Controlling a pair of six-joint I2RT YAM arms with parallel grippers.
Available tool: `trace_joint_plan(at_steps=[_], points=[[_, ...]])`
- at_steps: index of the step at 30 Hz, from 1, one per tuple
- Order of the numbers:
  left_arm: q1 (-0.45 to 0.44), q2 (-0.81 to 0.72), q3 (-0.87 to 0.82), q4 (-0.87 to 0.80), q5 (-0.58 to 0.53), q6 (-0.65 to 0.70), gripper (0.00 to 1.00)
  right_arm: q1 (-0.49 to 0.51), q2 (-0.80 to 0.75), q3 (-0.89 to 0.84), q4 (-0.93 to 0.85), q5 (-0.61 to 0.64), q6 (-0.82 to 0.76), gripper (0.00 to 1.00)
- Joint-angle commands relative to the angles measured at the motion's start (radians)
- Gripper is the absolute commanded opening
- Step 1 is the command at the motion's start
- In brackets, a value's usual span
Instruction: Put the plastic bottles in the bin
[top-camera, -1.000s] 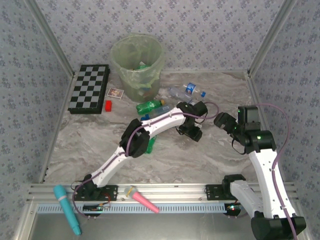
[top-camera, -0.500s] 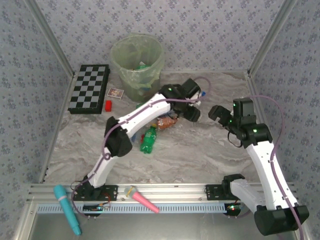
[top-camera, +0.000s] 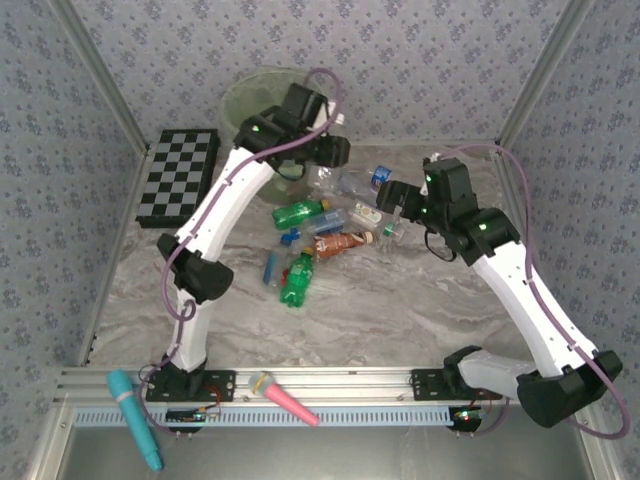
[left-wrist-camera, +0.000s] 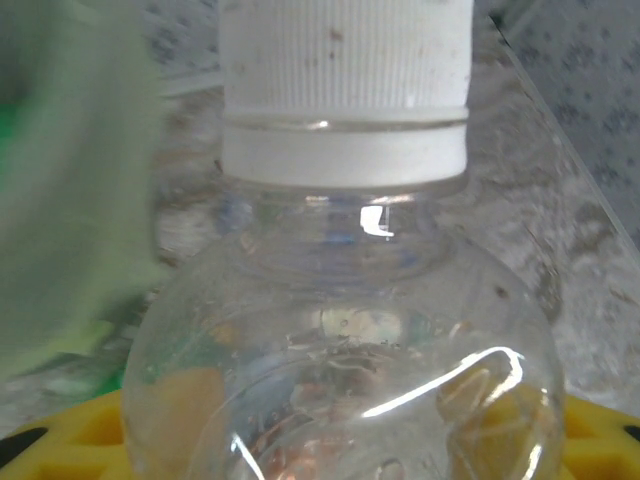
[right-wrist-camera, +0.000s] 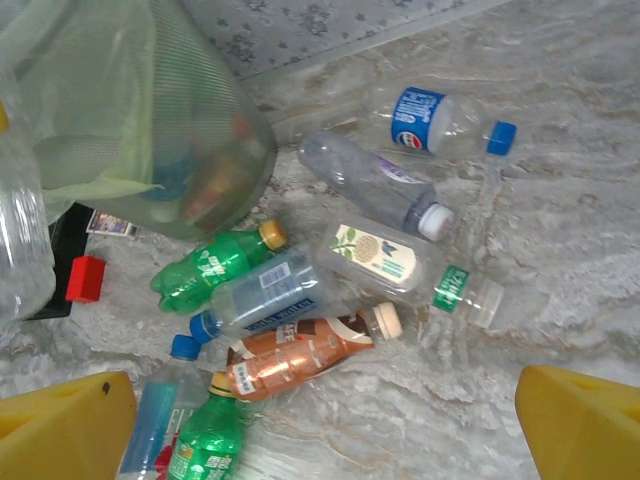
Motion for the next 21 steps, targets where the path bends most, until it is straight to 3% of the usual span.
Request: trace_joint_plan(at_steps=[1,11,21], points=[[0.062,-0.071,0.058,0.011,-0.031,-0.028,0.54,0.031,0.034,0.056,0.017,0.035,-0.035,0.99],[0.263,-0.056,0.110,0.176,-0.047,-0.134,0.53,0.083,0.107,0.109,0.027,0.042,-0.043,0.99],[0.349,0.050,0.178,0.277,-0.168,-0.030,0.53,0.096,0.113,0.105,0.022,0.062,-0.033,0.99]])
